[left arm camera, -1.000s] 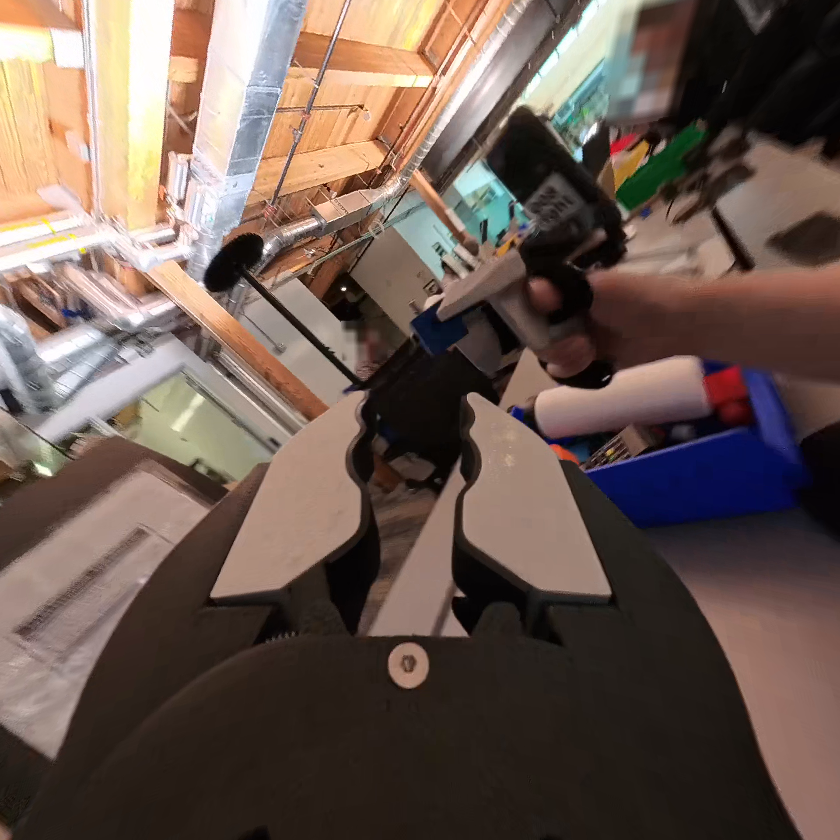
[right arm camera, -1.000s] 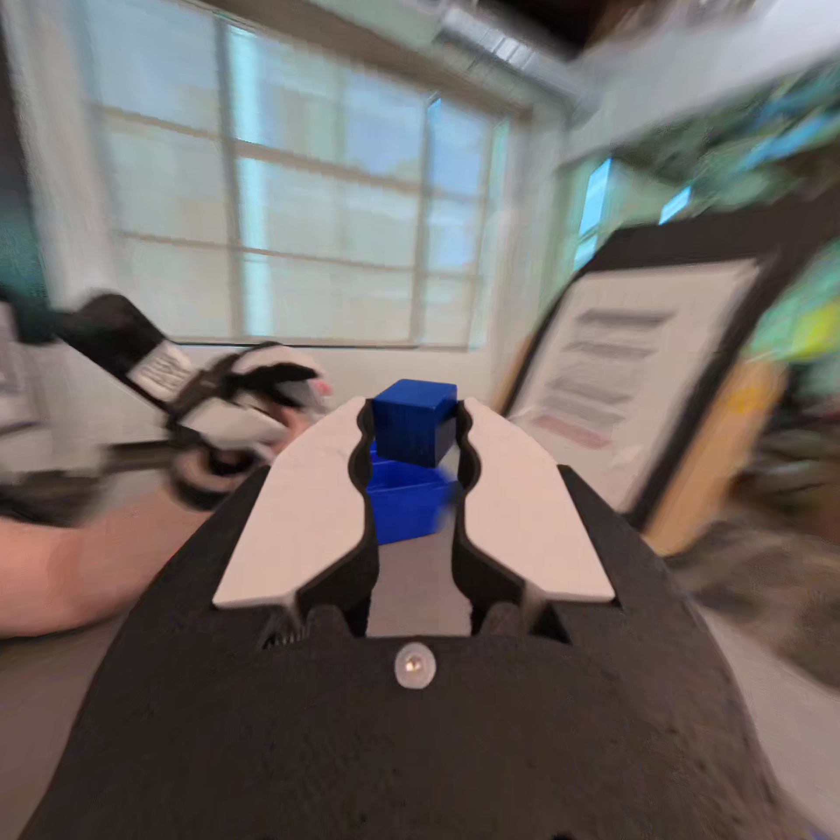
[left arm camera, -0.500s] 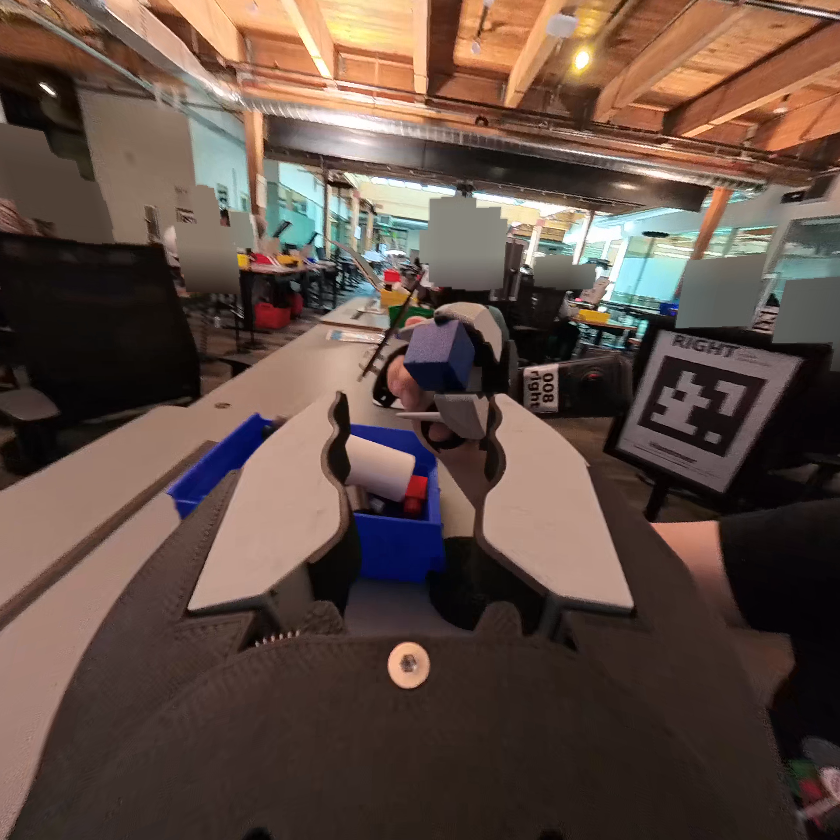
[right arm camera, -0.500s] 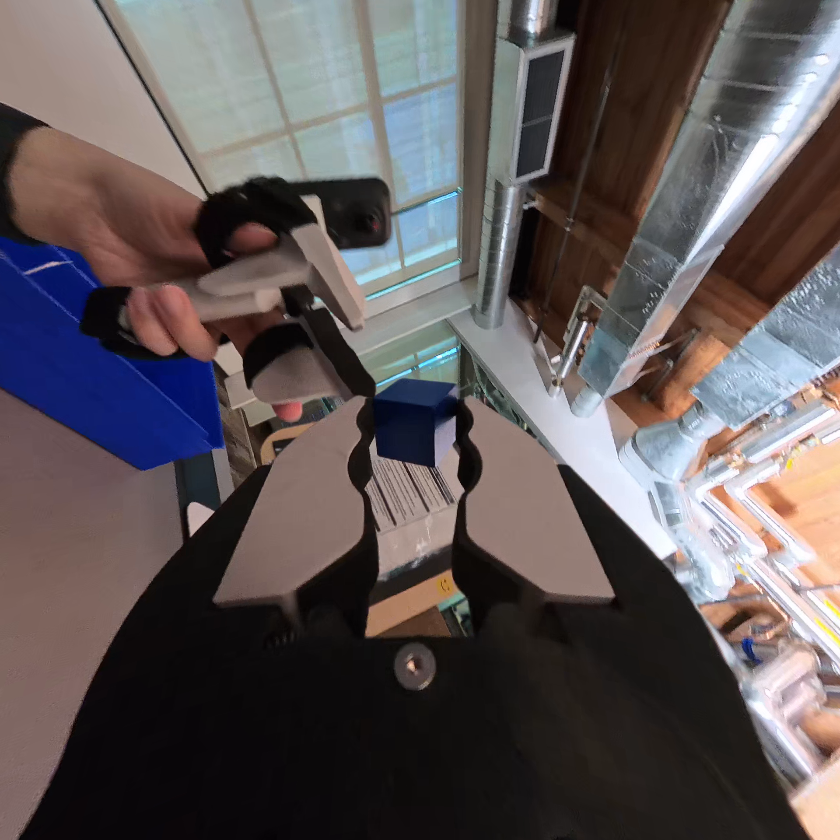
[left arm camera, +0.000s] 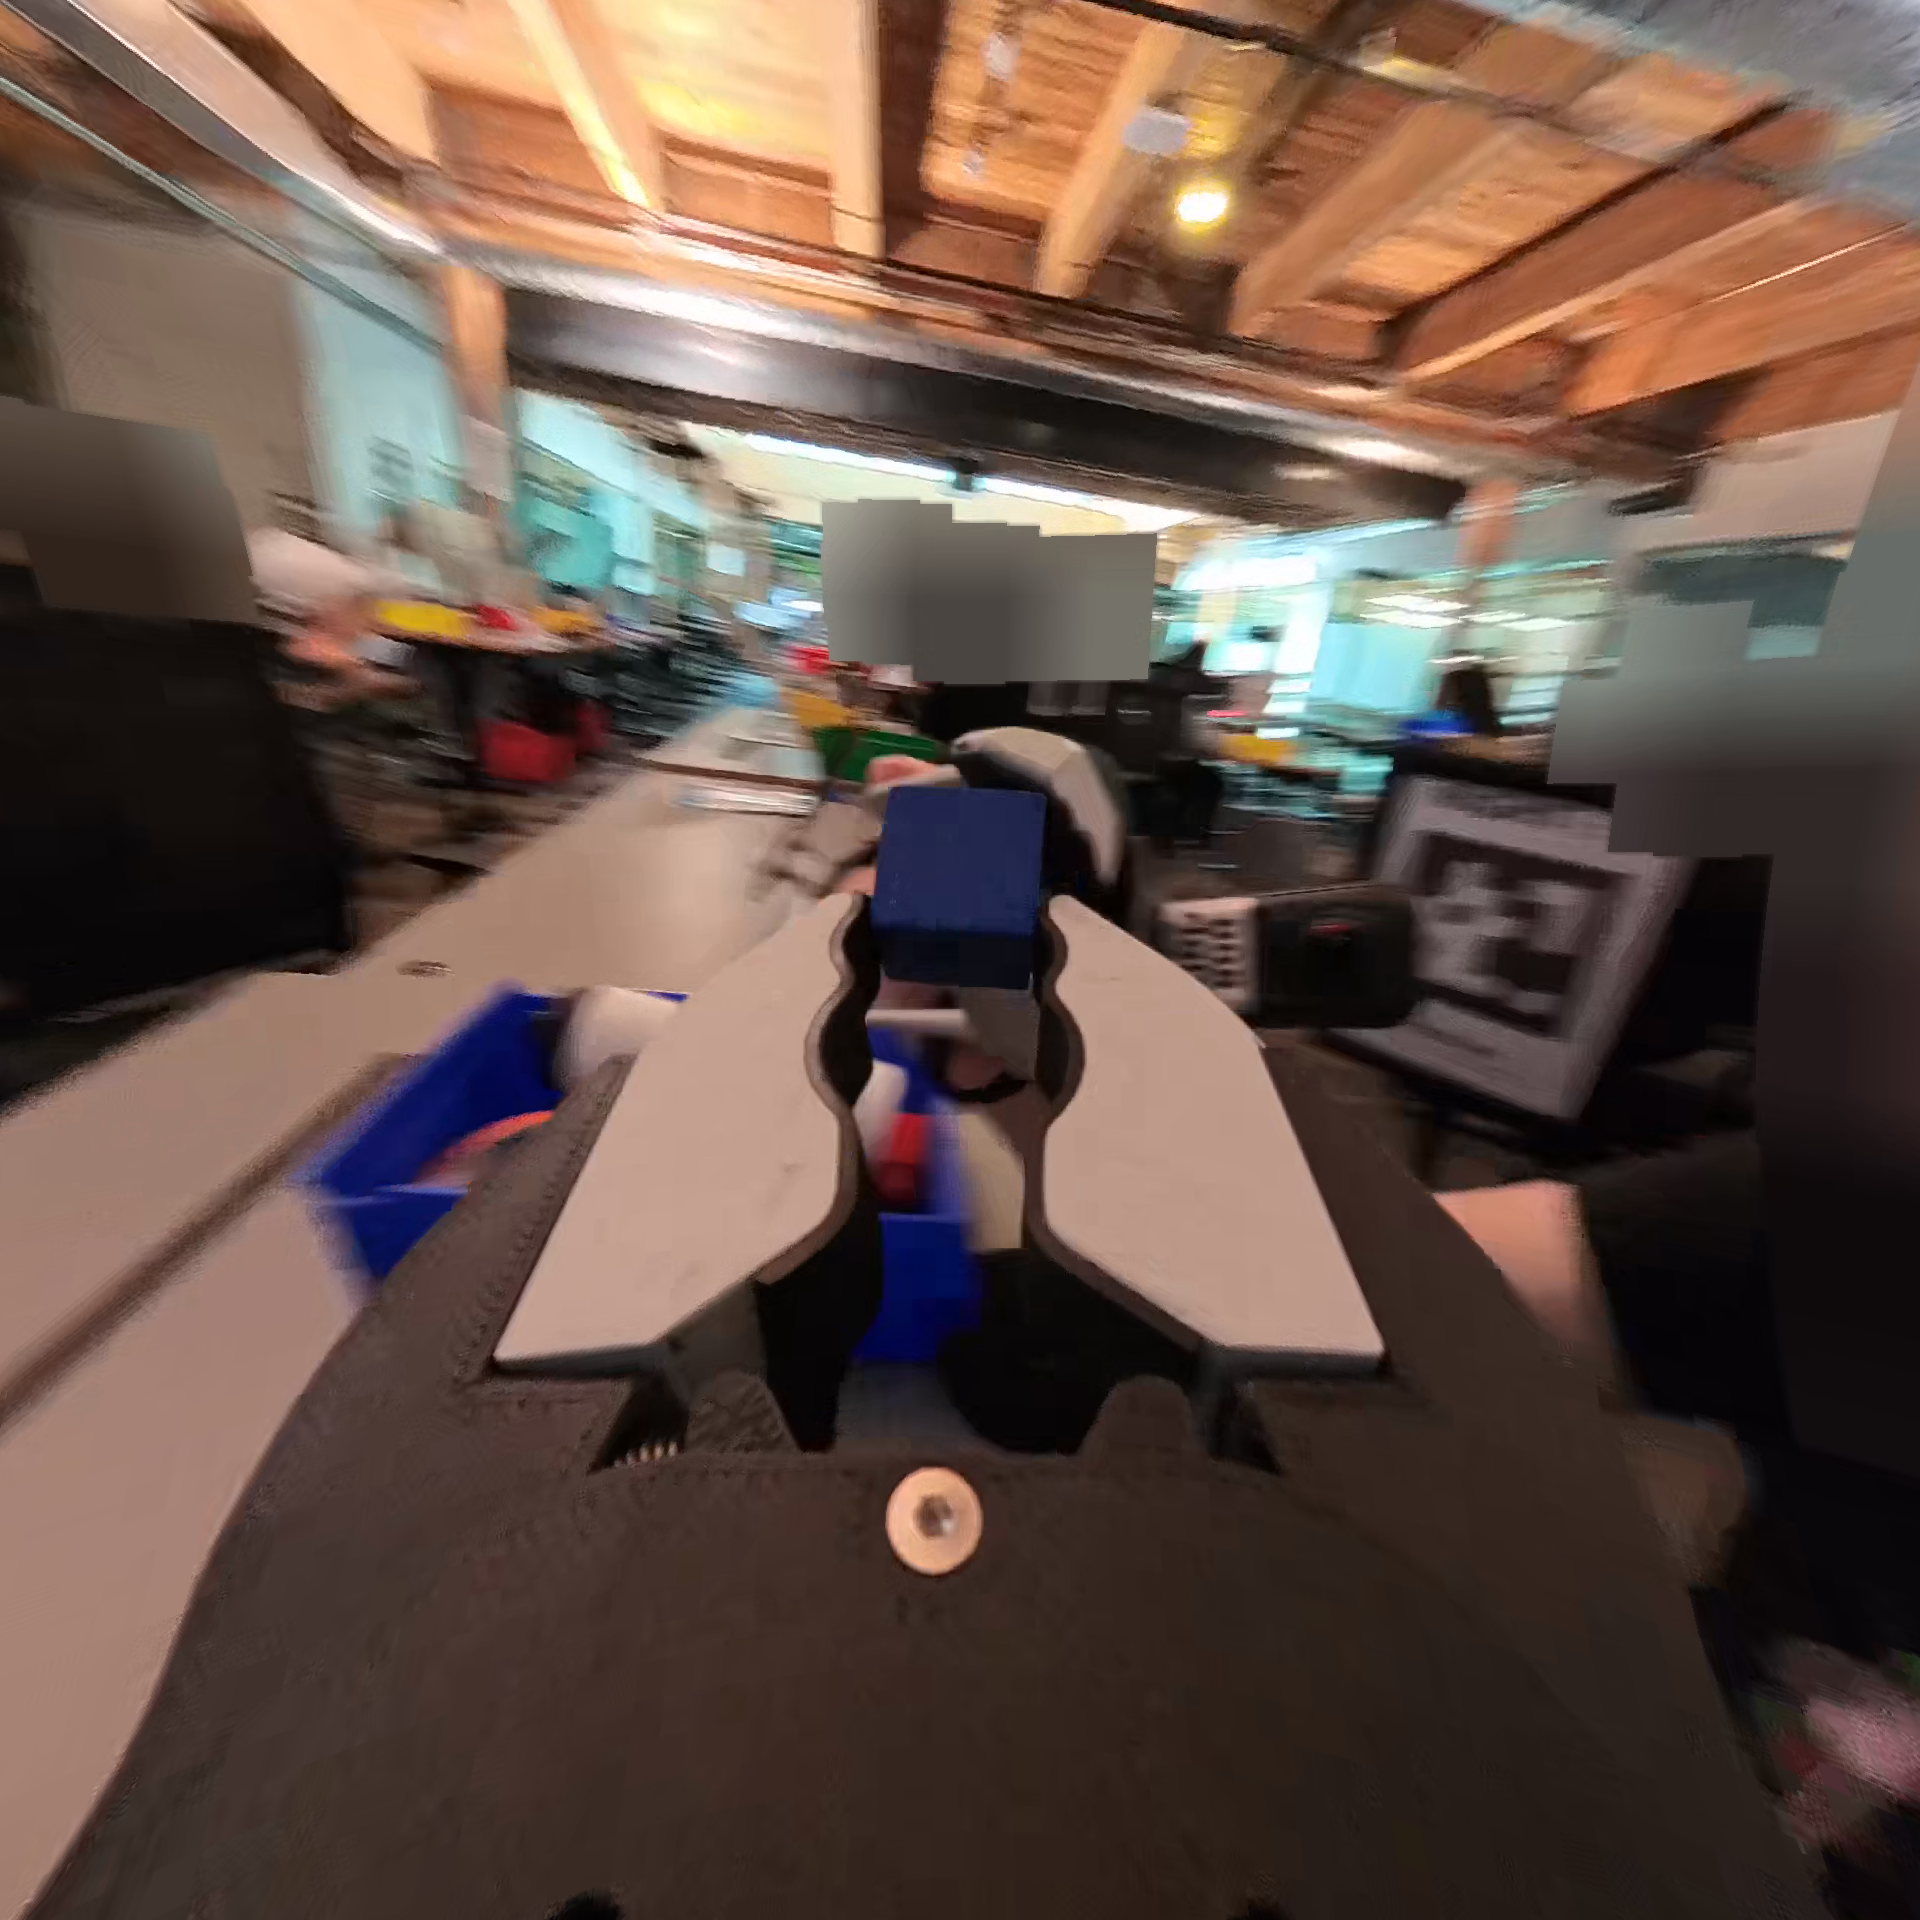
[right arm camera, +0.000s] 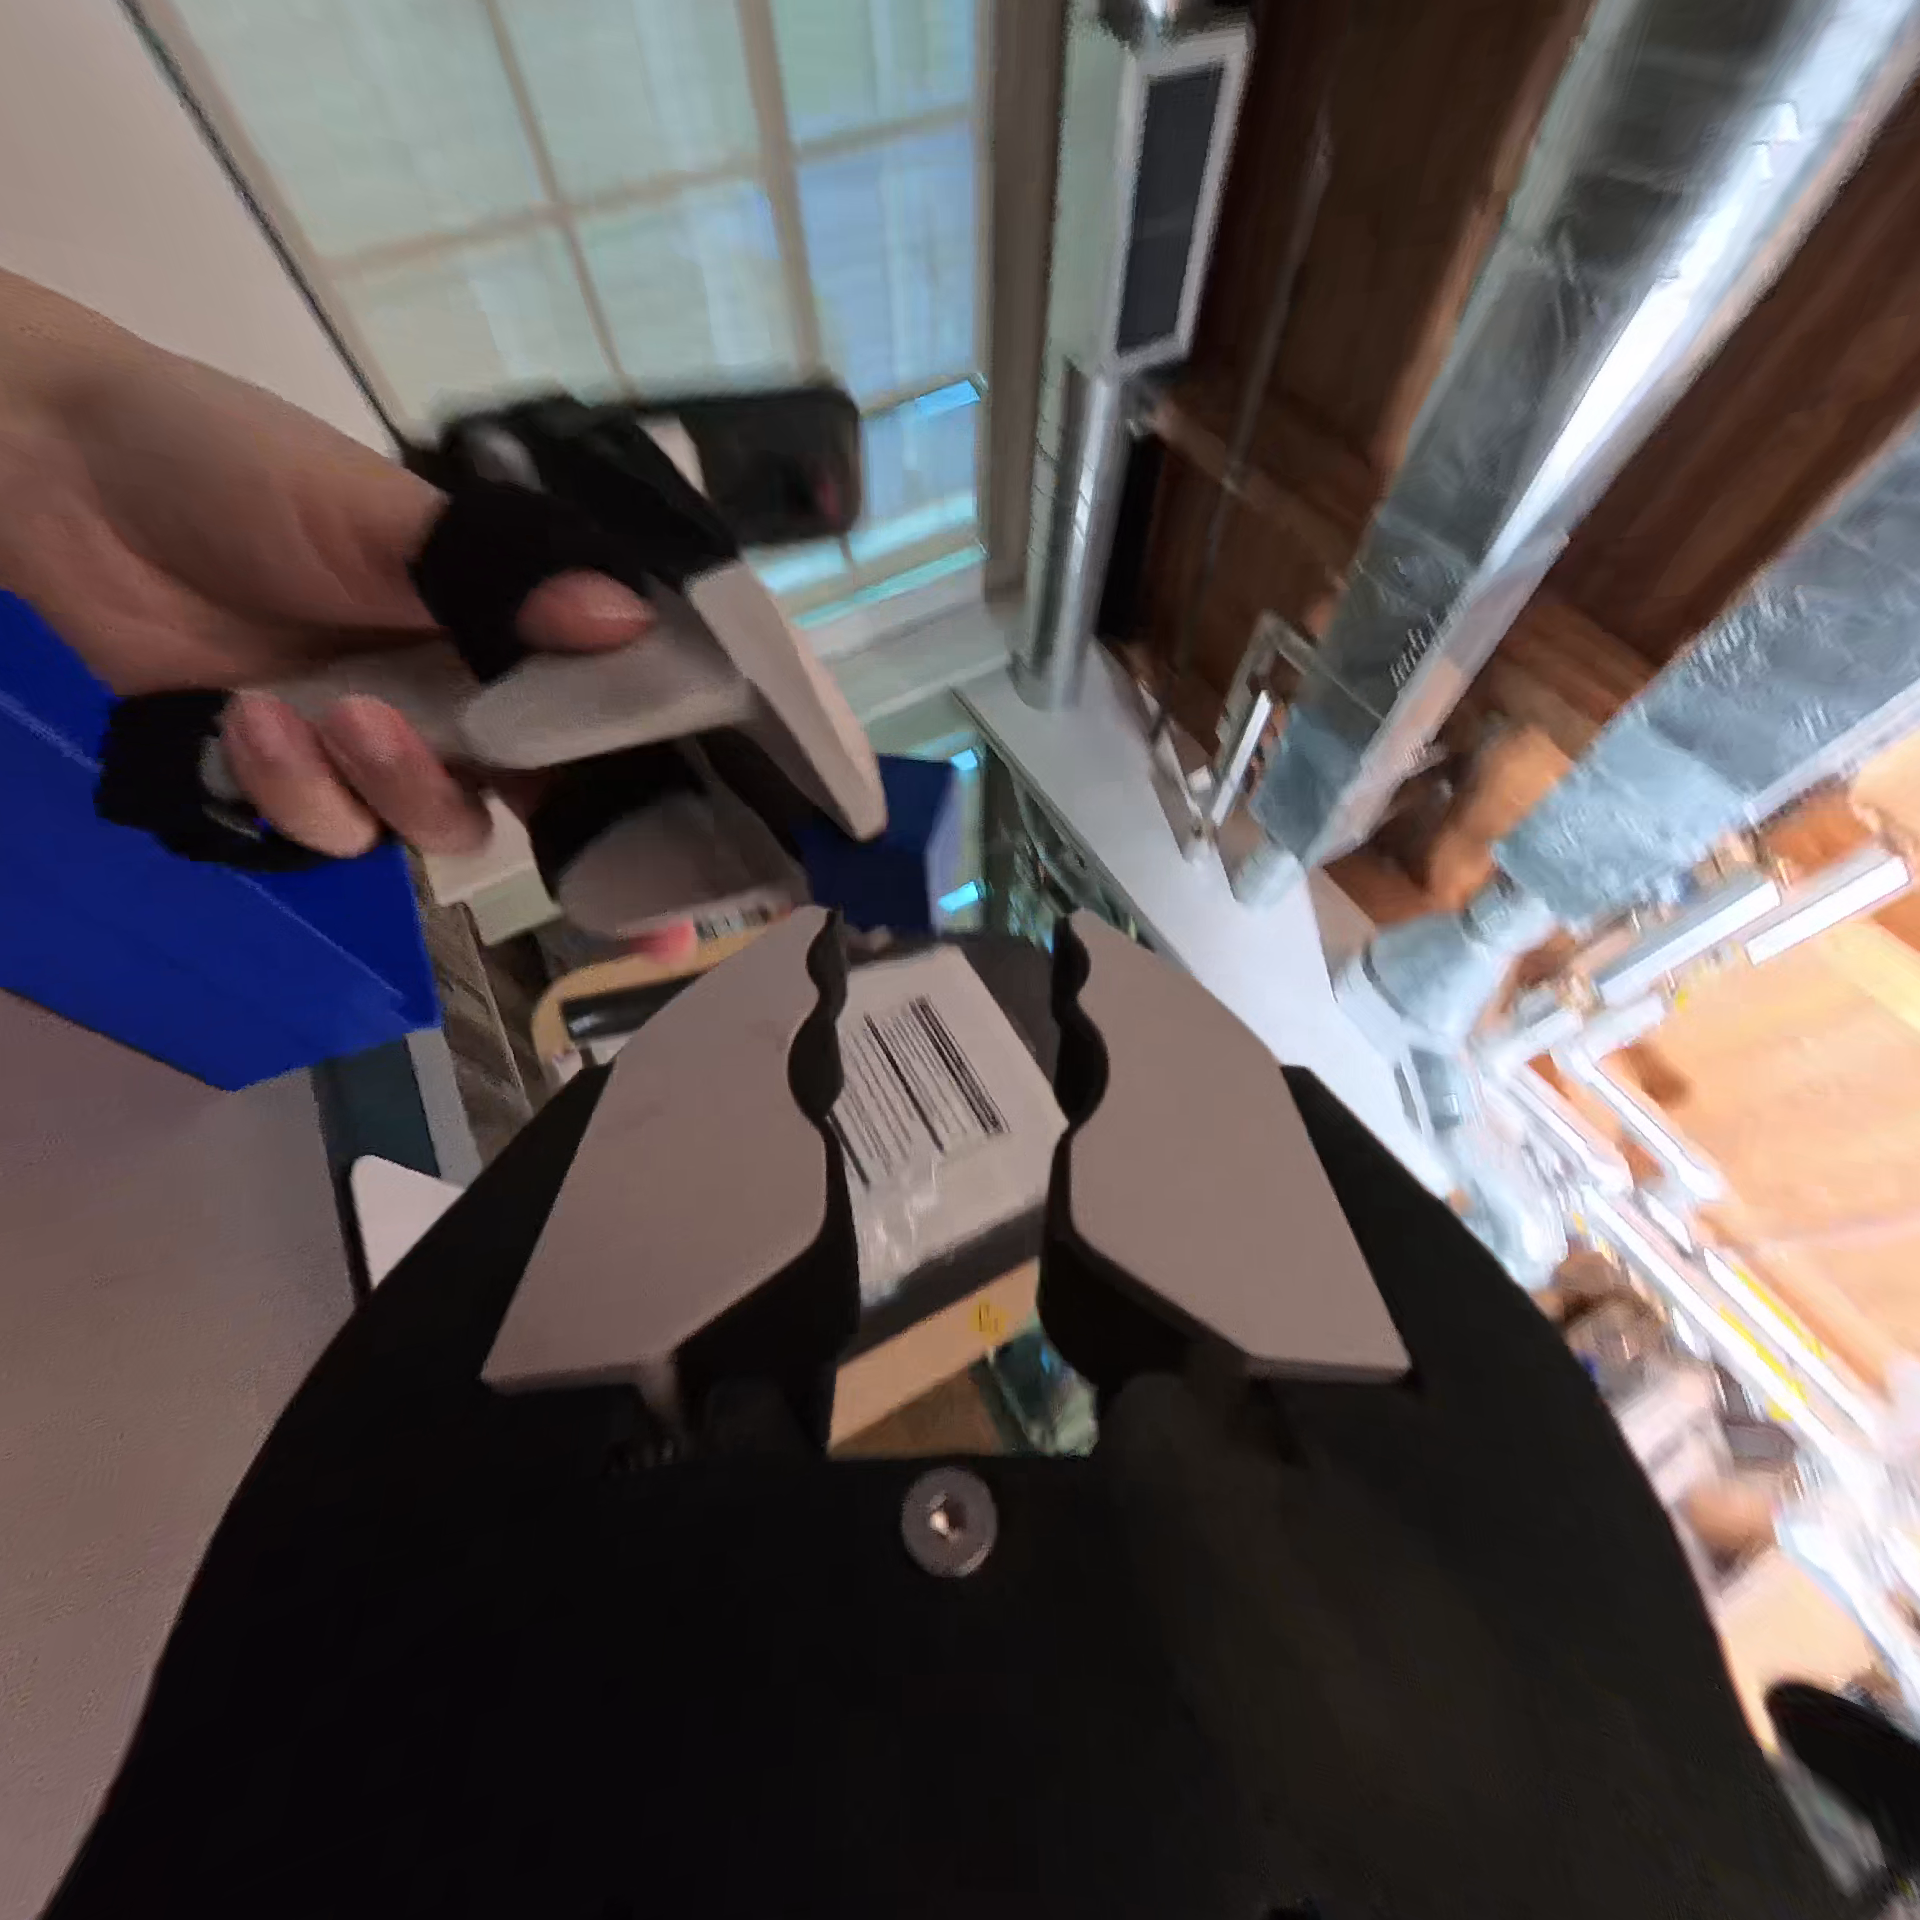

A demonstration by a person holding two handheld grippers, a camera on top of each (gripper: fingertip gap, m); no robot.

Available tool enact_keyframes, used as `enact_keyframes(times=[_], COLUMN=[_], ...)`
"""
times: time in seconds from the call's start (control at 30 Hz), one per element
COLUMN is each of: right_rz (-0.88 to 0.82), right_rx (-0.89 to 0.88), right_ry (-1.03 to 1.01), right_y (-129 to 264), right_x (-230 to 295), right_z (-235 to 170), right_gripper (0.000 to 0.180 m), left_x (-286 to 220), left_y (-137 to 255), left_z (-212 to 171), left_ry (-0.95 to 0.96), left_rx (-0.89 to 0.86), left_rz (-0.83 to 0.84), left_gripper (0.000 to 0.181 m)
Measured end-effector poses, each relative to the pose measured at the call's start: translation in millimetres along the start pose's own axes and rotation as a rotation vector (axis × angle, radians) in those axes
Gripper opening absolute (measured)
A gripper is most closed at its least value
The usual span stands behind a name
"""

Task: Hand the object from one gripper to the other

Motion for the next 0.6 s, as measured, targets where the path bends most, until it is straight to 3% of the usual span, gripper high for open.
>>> enact_keyframes(times=[0.03, 0.17, 0.27, 0.33, 0.47, 0.6], right_rz=[-0.033, -0.068, -0.099, -0.095, -0.041, 0.012], right_rx=[0.061, 0.278, 0.321, 0.324, 0.345, 0.392], right_ry=[-0.031, -0.269, -0.509, -0.543, -0.442, -0.519], right_y=[-1, -3, -8, -13, -24, -32], right_x=[-5, -13, -16, -13, 1, 12], right_z=[-12, -50, -54, -45, -19, -10], right_gripper=[0.035, 0.034, 0.035, 0.036, 0.036, 0.038], left_x=[13, 50, 52, 52, 53, 47], left_y=[8, 48, 60, 52, 28, 13], left_z=[4, 24, 31, 23, 0, -14], left_ry=[-0.115, -0.763, -1.256, -1.390, -1.464, -1.526], left_rx=[0.005, 0.119, 0.274, 0.340, 0.427, 0.480], left_rz=[0.141, 0.759, 1.075, 1.124, 1.080, 1.045], left_gripper=[0.027, 0.027, 0.027, 0.027, 0.027, 0.028])
Point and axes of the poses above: each gripper's, where its closed fingertips meet, y back along the fingers, z out of its top, x = y × z across the jaws, the point moved 3 cm from there along y, back along the fingers, and after that the axes turned 2 degrees about -y, right-handed, at the moved point
